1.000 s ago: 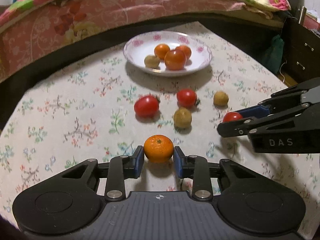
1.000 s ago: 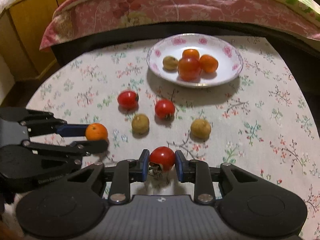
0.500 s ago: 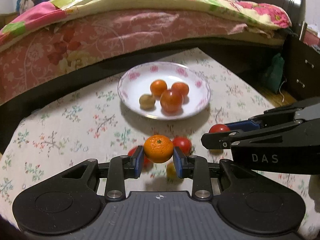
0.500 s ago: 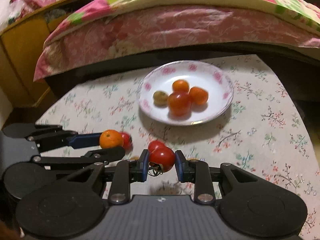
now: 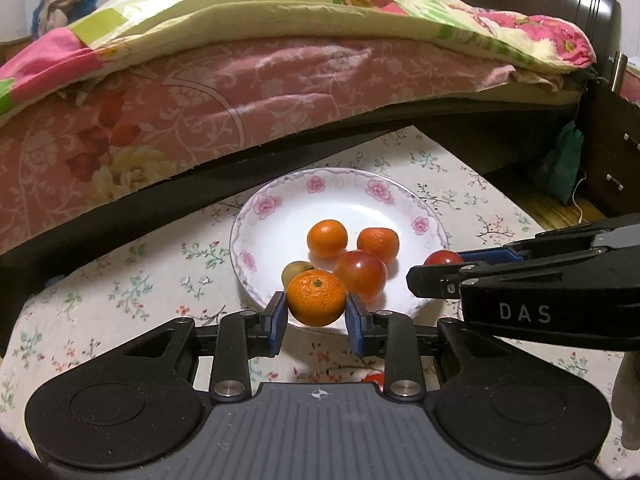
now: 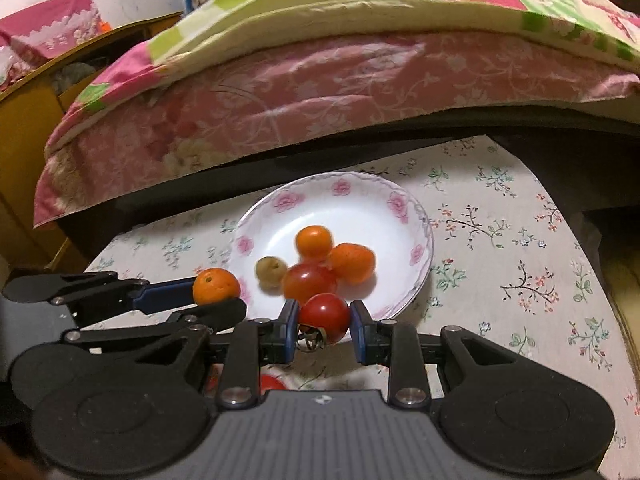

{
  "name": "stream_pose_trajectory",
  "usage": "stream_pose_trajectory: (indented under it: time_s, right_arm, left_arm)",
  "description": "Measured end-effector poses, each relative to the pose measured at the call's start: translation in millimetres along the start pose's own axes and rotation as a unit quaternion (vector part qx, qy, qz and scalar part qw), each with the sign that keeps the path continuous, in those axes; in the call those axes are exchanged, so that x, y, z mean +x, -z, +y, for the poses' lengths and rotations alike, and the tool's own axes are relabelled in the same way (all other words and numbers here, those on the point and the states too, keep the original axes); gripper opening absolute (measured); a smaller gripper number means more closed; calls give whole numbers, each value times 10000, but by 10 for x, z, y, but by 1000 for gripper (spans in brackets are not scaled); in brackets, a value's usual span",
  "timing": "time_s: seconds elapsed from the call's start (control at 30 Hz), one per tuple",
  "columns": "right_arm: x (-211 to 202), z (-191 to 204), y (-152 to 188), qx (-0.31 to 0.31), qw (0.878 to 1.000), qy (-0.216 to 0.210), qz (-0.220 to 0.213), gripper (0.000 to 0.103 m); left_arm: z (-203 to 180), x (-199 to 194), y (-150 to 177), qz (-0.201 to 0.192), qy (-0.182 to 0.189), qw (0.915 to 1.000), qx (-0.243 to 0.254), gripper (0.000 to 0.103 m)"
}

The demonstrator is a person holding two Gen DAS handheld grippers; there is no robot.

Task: Organize fruits
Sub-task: 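Carry the tangerine with the left tool to the plate while the right tool carries the cherry tomato, then open the left tool dropping the tangerine in the plate while the right tool drops the tomato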

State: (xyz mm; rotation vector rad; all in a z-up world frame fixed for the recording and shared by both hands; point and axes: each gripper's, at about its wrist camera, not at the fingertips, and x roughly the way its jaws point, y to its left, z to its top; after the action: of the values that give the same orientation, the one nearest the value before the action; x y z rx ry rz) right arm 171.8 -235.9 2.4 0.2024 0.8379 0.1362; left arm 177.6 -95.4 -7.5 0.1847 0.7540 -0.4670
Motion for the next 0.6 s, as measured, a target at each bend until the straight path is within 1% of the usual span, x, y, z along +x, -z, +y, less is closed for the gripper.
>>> stream_pose_trajectory:
  time_s: [0.27, 0.6]
  right_arm:
    - [228, -118, -39, 65, 10000, 7, 56, 27]
    - [310, -130, -34, 75, 10000, -4, 31, 27]
  left_arm:
    - [26, 208, -14, 111, -20, 9999, -84, 38]
    - [61, 244, -27, 120, -40, 9999, -109, 39]
